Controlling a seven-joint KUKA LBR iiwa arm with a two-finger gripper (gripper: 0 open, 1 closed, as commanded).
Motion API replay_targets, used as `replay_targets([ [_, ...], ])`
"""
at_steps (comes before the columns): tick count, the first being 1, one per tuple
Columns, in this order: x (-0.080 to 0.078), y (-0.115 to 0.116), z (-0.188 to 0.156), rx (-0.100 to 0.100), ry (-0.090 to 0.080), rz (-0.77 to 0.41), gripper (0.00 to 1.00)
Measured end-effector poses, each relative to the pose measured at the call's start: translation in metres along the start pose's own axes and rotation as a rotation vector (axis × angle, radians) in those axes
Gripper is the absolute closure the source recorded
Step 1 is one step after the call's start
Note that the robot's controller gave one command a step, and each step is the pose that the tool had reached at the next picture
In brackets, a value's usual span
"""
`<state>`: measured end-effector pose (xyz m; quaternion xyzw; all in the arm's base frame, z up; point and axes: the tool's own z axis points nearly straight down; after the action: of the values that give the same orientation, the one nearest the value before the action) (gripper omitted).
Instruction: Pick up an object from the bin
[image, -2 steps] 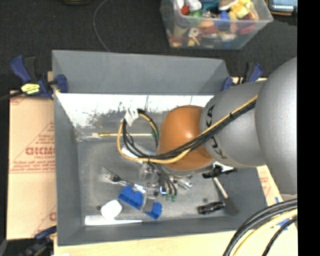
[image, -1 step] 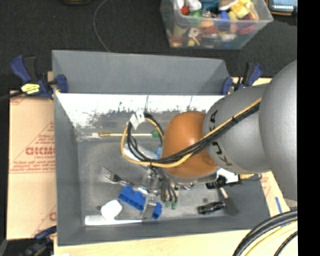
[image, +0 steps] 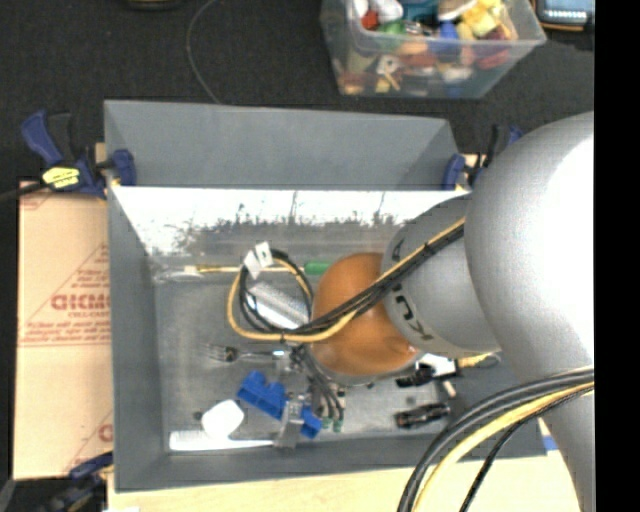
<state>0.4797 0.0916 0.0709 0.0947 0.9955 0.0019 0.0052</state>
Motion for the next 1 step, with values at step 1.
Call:
replay_targets([
  [1,0.0072,0.0122,0.0004,-0.001,-0.001,0.169,1.00],
])
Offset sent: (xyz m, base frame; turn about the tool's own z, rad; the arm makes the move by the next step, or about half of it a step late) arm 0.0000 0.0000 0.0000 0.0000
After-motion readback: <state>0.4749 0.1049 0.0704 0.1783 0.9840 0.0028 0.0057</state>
